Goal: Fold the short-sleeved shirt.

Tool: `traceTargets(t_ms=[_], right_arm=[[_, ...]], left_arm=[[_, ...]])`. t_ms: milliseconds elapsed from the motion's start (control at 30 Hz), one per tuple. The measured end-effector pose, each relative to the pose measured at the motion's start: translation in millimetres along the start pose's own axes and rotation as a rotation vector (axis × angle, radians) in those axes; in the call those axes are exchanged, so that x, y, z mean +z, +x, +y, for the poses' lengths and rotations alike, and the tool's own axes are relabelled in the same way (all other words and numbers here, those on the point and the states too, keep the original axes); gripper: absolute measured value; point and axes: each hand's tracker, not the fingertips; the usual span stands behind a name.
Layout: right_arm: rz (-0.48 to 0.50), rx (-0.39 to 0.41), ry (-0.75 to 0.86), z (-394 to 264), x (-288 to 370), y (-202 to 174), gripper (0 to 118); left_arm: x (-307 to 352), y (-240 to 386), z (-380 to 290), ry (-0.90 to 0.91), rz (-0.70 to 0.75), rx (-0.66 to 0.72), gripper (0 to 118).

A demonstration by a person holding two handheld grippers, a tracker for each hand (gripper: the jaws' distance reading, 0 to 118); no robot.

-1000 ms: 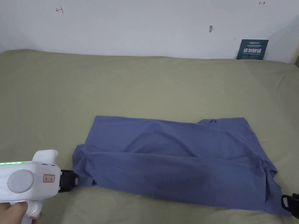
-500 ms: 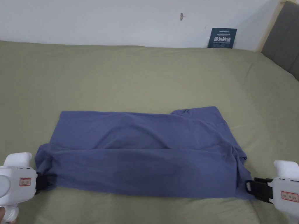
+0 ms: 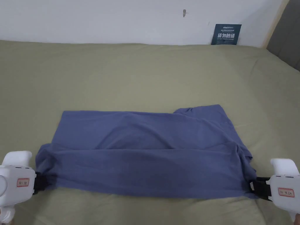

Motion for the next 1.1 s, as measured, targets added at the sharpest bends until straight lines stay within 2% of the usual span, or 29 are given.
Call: traceTargets(t_ms=[133, 267, 567, 700, 900, 933, 967, 1000, 1033, 1100], right_arm=[[0.018, -0.033, 0.036, 5, 23, 4, 8], [0.02, -0.015, 0.046, -3, 50, -6, 8], [0.047, -0.031, 0.017, -68, 96, -9, 8], [0.053, -0.045, -0.01, -93, 98, -9, 8], [0.033, -0.072, -0.036, -95, 83, -7, 11], [0.009, -0.076, -0.032, -95, 83, -8, 29], [-0.016, -0.077, -0.025, -93, 84, -8, 58], [-0.027, -0.089, -0.014, -92, 86, -8, 73], [-0.028, -0.101, 0.011, -88, 92, -6, 73], [-0.003, -0.117, 0.042, -79, 99, -7, 73]], left_arm=[[16, -5, 1, 0.029, -0.005, 0.014, 6], [34, -5, -7, 0.04, -0.011, -0.001, 6], [79, -19, -76, 0.03, -0.02, 0.002, 6], [84, -24, -101, 0.011, -0.028, 0.021, 6], [69, -26, -110, -0.004, -0.02, 0.052, 6], [68, -28, -110, 0.006, -0.026, 0.065, 13], [68, -31, -109, 0.002, -0.029, 0.084, 43], [67, -33, -110, 0.003, -0.038, 0.101, 87], [68, -33, -109, 0.001, -0.042, 0.115, 118], [82, -30, -99, 0.041, -0.05, 0.116, 115]])
